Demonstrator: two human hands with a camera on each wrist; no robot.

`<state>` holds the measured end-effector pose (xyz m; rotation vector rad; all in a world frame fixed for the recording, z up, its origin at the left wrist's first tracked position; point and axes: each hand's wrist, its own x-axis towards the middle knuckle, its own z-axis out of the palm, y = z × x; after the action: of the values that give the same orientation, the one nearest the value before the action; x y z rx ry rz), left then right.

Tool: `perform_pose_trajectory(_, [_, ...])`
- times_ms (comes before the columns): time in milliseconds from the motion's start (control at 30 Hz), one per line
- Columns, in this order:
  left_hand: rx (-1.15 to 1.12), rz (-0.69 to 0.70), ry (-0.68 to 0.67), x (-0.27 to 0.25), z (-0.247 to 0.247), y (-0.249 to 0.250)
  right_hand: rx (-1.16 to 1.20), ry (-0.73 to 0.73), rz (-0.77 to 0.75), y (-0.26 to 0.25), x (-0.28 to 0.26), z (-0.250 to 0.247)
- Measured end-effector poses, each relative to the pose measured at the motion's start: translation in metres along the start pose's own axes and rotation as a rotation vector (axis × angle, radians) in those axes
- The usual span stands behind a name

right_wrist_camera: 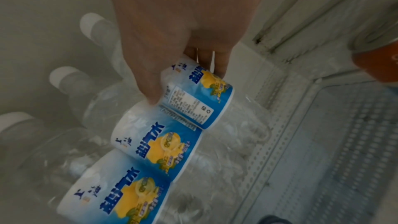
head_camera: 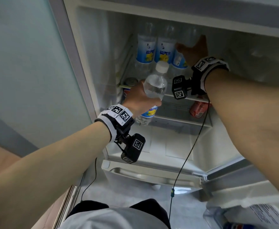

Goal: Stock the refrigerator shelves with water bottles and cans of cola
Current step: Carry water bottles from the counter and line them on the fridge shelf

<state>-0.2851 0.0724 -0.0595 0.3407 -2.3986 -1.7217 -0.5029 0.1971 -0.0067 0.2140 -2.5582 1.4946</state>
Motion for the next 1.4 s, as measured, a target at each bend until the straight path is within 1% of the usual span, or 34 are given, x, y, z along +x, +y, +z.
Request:
perform_pose_trajectory(167, [-0.013, 0.005, -0.008, 0.000, -0.001, 0.005, -0.135, -0.041, 0.009, -0.009, -0.012, -0.012])
perform_pose_trajectory(233, [-0.003, -0.005, 0.006, 0.000, -0.003, 0.007, -0.116, -0.042, 0.015, -0.010, -0.015, -0.014])
perform_pose_trajectory(367, [0.005, -0.015, 0.016, -0.005, -0.006, 0.008, -0.098, -0.088, 0.033, -0.017, -0.026, -0.018])
perform_pose_trajectory(400, [0.009, -0.015, 0.015, -0.005, -0.007, 0.009, -0.091, -0.069, 0.042, -0.017, -0.031, -0.021])
perform_pose_trajectory(467, [0.030, -0.017, 0.004, -0.007, -0.009, 0.009, -0.095, 0.026, 0.030, -0.013, -0.044, -0.025])
perform_pose_trajectory(533, [0.054, -0.004, -0.023, -0.010, -0.010, 0.010, -0.186, 0.110, -0.034, -0.009, -0.065, -0.032])
perform_pose_trajectory(567, [0.058, -0.001, -0.038, -0.011, -0.010, 0.011, -0.252, 0.120, -0.066, -0.006, -0.077, -0.035])
perform_pose_trajectory(600, [0.052, 0.000, -0.045, -0.012, -0.010, 0.012, -0.317, 0.083, -0.088, -0.005, -0.090, -0.037])
perform_pose_trajectory(633, [0.050, 0.002, -0.059, -0.014, -0.010, 0.013, -0.374, 0.014, -0.109, -0.003, -0.104, -0.038])
perform_pose_trajectory(700, [0.044, 0.011, -0.082, -0.017, -0.008, 0.017, -0.439, -0.175, -0.125, 0.005, -0.132, -0.036])
perform_pose_trajectory(767, [0.014, 0.020, -0.086, -0.021, -0.005, 0.021, -0.414, -0.349, -0.065, 0.015, -0.161, -0.034])
perform_pose_trajectory(833, [-0.024, 0.046, -0.125, -0.025, -0.001, 0.026, -0.364, -0.484, -0.045, 0.020, -0.185, -0.033])
perform_pose_trajectory(900, [-0.032, 0.055, -0.146, -0.027, 0.003, 0.030, -0.256, -0.553, -0.011, 0.022, -0.204, -0.032])
perform_pose_trajectory(967, [-0.048, 0.058, -0.158, -0.028, 0.009, 0.032, -0.117, -0.544, 0.023, 0.022, -0.216, -0.035])
perform_pose_trajectory(1000, [-0.072, 0.059, -0.158, -0.028, 0.012, 0.031, -0.065, -0.516, 0.012, 0.021, -0.220, -0.036])
perform_pose_trajectory(1100, [-0.123, 0.105, -0.143, -0.032, 0.021, 0.035, 0.083, -0.412, -0.073, 0.017, -0.227, -0.041])
perform_pose_trajectory(1167, [-0.133, 0.166, -0.142, -0.032, 0.026, 0.037, 0.127, -0.370, -0.129, 0.015, -0.228, -0.043])
perform_pose_trajectory(1267, [-0.136, 0.229, -0.183, -0.029, 0.029, 0.035, 0.113, -0.336, -0.133, 0.019, -0.225, -0.044])
perform_pose_trajectory(1367, [-0.065, 0.313, -0.288, -0.025, 0.029, 0.033, 0.016, -0.312, -0.091, 0.022, -0.221, -0.049])
perform_pose_trajectory(1400, [-0.014, 0.317, -0.303, -0.022, 0.028, 0.032, -0.019, -0.294, -0.073, 0.023, -0.220, -0.051])
